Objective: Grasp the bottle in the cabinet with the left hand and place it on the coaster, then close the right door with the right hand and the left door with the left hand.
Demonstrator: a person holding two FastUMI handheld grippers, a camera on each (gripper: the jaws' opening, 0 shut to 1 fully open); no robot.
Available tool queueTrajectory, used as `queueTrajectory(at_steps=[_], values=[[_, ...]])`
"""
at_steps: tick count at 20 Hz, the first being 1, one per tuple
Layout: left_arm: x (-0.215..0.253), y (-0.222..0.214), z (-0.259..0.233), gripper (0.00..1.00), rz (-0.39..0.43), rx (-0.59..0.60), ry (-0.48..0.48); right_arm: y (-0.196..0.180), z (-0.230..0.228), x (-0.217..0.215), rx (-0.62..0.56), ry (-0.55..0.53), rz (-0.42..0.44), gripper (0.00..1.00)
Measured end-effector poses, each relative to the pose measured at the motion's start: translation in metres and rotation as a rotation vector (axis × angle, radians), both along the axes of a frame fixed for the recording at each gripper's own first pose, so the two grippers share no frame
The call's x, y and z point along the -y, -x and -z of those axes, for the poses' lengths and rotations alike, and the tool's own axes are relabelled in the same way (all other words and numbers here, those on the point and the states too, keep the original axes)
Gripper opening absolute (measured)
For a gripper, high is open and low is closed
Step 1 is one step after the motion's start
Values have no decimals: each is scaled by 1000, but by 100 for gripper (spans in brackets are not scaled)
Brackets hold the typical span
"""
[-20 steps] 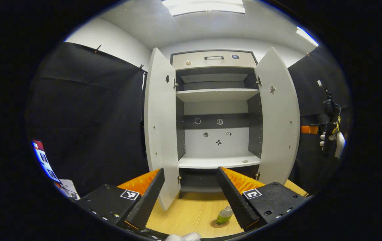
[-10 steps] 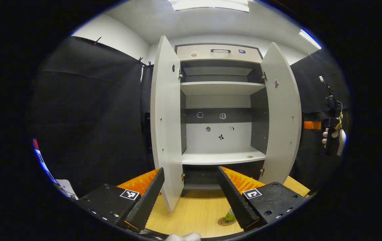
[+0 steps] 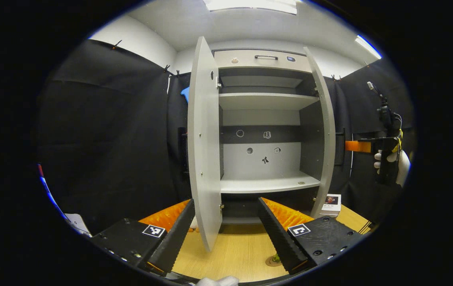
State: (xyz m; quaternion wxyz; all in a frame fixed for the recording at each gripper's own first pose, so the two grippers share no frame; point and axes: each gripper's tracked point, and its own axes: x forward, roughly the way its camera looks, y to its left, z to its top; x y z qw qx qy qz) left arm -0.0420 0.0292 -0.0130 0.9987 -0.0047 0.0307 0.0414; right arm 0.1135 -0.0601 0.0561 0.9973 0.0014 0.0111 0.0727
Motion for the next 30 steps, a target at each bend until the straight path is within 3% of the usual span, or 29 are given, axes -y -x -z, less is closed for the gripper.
queueTrajectory(at_steps=[6, 13, 22, 26, 30], values=[[-14, -2, 0, 96, 7, 3, -1, 12, 12, -39, -23, 16, -58, 95], [-40, -5, -1, 96, 1, 14, -7, 35, 33, -59, -52, 0, -64, 93], [-148, -37, -9, 96, -73, 34, -56, 78, 101, -82, -189, -10, -14, 95], [-198, -68, -11, 96, -116, 41, -86, 103, 110, -87, -209, 11, 23, 95], [-217, -100, -20, 96, -109, 59, -78, 124, 110, -82, -224, 13, 68, 95]])
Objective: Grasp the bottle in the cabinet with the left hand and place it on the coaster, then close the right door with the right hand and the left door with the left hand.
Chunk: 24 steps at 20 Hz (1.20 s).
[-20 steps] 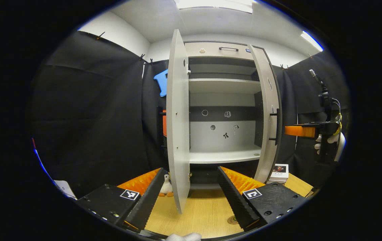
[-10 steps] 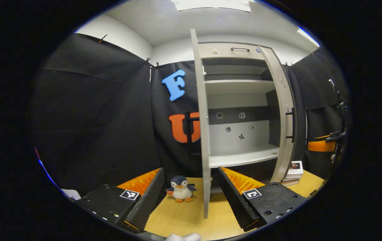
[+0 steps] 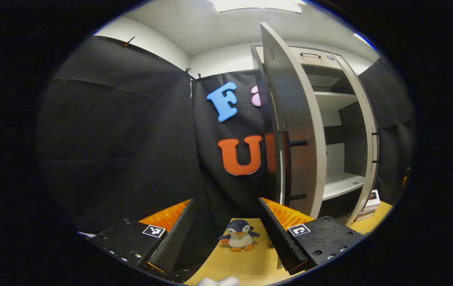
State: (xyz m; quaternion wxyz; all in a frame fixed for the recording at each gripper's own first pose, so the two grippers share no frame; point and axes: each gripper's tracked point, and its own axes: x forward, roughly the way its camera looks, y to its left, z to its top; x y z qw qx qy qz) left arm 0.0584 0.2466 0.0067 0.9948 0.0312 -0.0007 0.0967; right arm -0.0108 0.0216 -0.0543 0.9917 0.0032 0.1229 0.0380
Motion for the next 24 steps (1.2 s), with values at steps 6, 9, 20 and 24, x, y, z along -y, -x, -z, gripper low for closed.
queueTrajectory(at_steps=[6, 9, 20, 24], values=[[8, -43, -17, 96, 25, 38, 40, 18, -2, 10, -7, -15, 52, 95], [19, -56, -20, 96, 35, 42, 34, 19, -1, 11, -13, -19, 47, 95], [87, -50, -21, 90, 102, 56, 37, 19, -10, 25, 5, -18, -10, 95], [148, -56, -18, 90, 189, 44, 47, 22, -14, 38, 16, -33, -1, 95]])
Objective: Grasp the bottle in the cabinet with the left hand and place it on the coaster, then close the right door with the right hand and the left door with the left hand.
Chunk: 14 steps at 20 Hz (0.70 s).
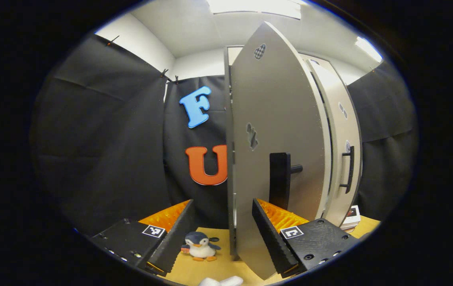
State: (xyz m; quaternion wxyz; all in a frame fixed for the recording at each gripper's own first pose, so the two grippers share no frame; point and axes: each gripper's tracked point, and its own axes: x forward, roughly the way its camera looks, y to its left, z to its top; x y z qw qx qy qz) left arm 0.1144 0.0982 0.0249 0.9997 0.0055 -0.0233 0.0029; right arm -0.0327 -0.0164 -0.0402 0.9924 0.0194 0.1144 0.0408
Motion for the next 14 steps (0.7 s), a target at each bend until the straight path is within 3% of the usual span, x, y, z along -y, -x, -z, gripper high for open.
queueTrajectory(at_steps=[2, 5, 14], values=[[20, -5, 1, 89, 18, 0, -3, -1, -2, 10, 5, -5, 13, 95], [46, -3, 0, 96, 62, -5, 23, 0, -6, 17, 17, -15, 32, 95], [61, 23, 12, 96, 105, -53, 14, 3, -16, 8, 55, 12, 41, 95]])
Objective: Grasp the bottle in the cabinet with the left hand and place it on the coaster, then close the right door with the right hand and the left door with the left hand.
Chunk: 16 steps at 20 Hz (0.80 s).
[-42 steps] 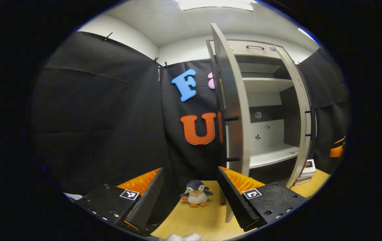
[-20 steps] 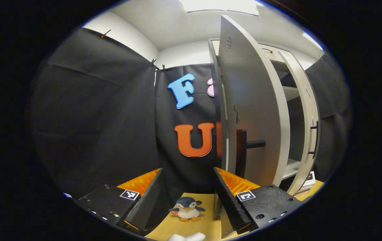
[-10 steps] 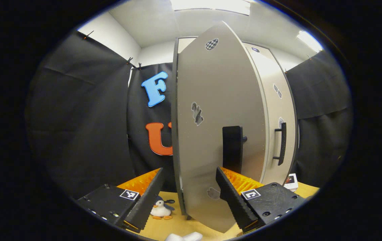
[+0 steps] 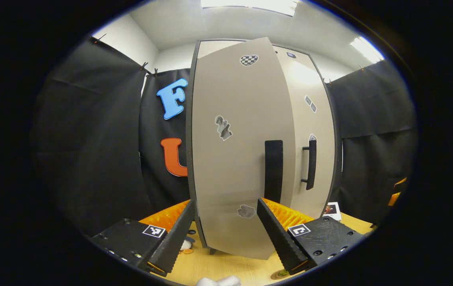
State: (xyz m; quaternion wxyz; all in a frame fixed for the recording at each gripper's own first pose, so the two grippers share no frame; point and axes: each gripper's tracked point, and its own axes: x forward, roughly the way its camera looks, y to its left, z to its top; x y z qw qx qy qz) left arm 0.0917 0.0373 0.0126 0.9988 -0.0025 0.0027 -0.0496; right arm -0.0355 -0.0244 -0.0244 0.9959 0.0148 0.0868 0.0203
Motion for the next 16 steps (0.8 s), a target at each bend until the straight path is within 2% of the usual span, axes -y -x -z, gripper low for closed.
queueTrajectory(at_steps=[9, 16], values=[[0, 45, -10, 96, 5, -12, 40, -7, -21, -11, 66, 8, 21, 95], [-8, 80, 15, 96, -14, -76, 49, -14, -28, -10, 108, 6, 51, 95]])
